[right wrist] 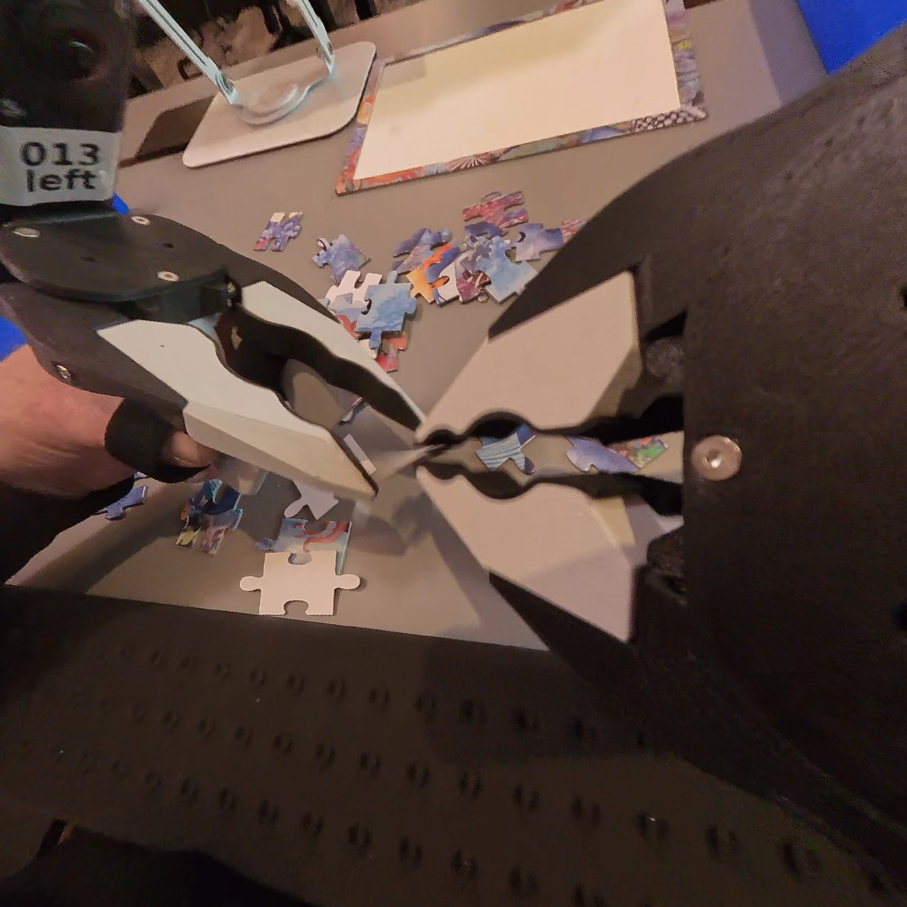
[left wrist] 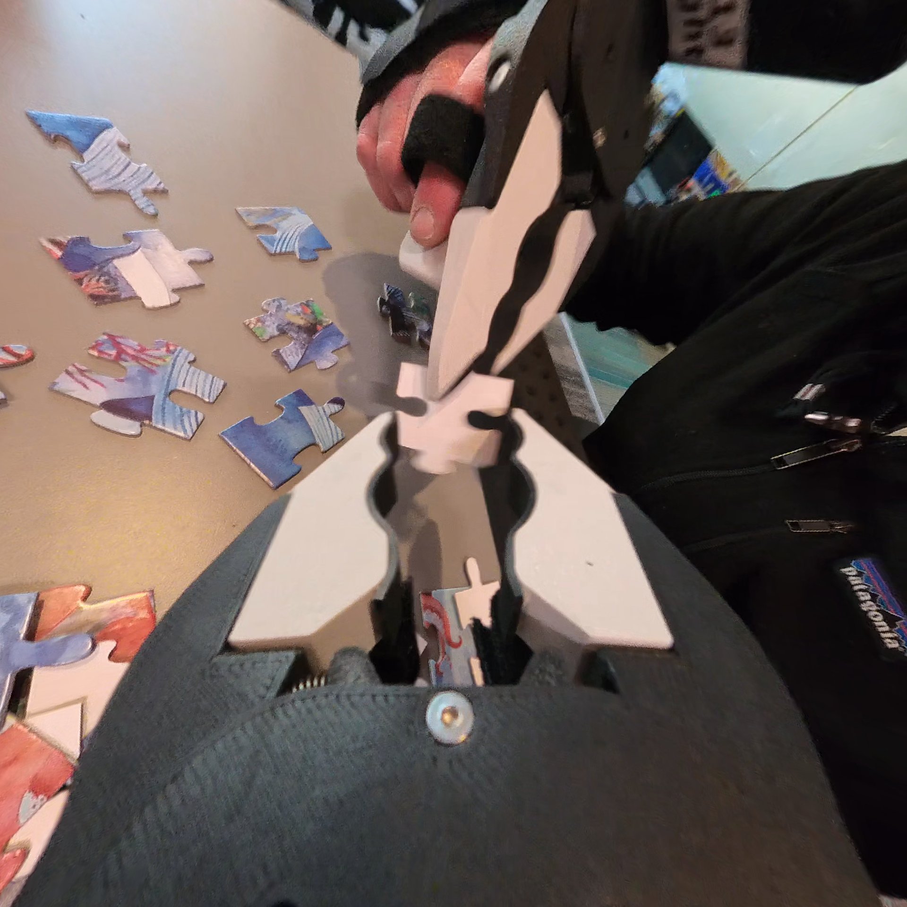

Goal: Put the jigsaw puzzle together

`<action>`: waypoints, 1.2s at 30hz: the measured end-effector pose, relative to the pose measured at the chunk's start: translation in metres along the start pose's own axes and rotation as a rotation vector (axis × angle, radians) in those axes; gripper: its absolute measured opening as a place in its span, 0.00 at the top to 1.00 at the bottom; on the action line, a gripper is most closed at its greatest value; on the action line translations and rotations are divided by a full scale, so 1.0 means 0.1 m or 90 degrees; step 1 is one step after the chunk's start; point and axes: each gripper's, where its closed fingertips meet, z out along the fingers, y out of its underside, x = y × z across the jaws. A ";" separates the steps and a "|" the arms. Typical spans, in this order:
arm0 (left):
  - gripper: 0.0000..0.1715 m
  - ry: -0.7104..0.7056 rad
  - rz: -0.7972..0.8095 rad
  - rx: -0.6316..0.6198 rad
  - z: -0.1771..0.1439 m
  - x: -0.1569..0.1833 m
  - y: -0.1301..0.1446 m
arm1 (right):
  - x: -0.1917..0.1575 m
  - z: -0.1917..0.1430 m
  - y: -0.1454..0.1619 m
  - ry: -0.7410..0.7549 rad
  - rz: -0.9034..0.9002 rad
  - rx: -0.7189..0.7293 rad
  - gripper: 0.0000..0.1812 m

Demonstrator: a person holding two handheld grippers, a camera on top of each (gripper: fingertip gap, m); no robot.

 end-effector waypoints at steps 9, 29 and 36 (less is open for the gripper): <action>0.62 -0.318 0.144 -0.079 -0.62 -0.64 0.04 | 0.62 -0.26 0.47 -0.057 0.342 0.004 1.00; 0.72 -0.418 0.173 -0.240 -0.80 -1.31 0.33 | 1.23 0.02 0.73 -0.068 0.337 -0.123 0.82; 0.93 -0.311 0.192 -0.210 -0.46 -1.03 0.33 | 0.95 0.36 0.46 -0.118 0.234 -0.085 0.85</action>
